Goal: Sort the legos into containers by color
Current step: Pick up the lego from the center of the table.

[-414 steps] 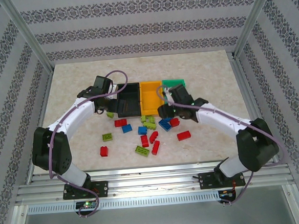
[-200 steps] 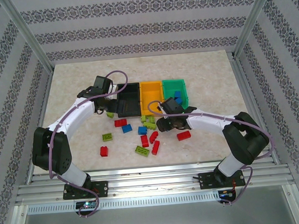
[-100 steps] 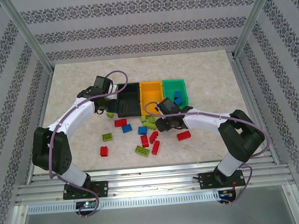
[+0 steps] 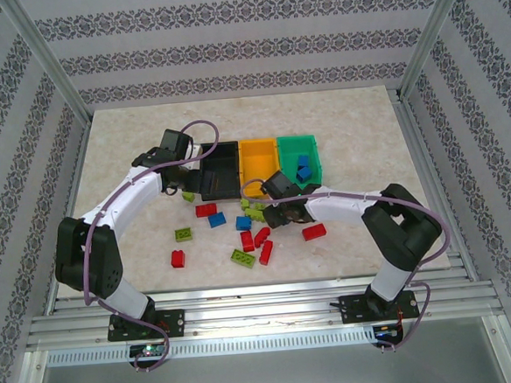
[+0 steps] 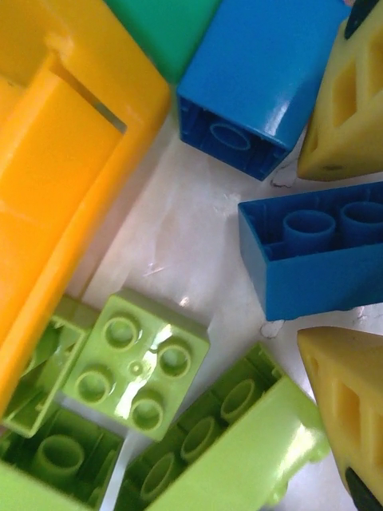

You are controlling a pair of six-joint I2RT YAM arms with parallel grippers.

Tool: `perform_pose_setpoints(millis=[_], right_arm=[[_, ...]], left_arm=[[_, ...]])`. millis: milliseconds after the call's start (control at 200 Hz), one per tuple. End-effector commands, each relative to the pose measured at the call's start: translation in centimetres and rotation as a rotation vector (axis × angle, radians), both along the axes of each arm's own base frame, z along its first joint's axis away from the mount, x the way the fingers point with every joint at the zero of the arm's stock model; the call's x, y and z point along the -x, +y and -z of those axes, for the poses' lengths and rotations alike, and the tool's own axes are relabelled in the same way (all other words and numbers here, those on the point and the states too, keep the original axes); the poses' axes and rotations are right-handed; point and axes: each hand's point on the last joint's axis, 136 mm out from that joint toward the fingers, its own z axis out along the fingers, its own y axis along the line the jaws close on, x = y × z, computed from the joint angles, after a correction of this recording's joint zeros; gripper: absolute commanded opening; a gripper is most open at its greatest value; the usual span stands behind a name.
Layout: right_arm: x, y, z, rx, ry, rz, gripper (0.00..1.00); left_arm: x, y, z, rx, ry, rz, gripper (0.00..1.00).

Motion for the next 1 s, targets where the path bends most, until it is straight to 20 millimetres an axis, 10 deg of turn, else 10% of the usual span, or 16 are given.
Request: perform_pose_setpoints(millis=[0, 605, 994], right_arm=[[0.6, -0.8, 1.1, 0.075, 0.025, -0.005, 0.5], [0.6, -0.6, -0.6, 0.036, -0.024, -0.002, 0.31], [-0.9, -0.5, -6.7, -0.128, -0.129, 0.033, 0.29]], left_arm=[[0.3, -0.5, -0.2, -0.013, 0.018, 0.028, 1.0], [0.1, -0.3, -0.6, -0.027, -0.002, 0.03, 1.0], [0.4, -0.6, -0.2, -0.032, 0.011, 0.036, 1.0]])
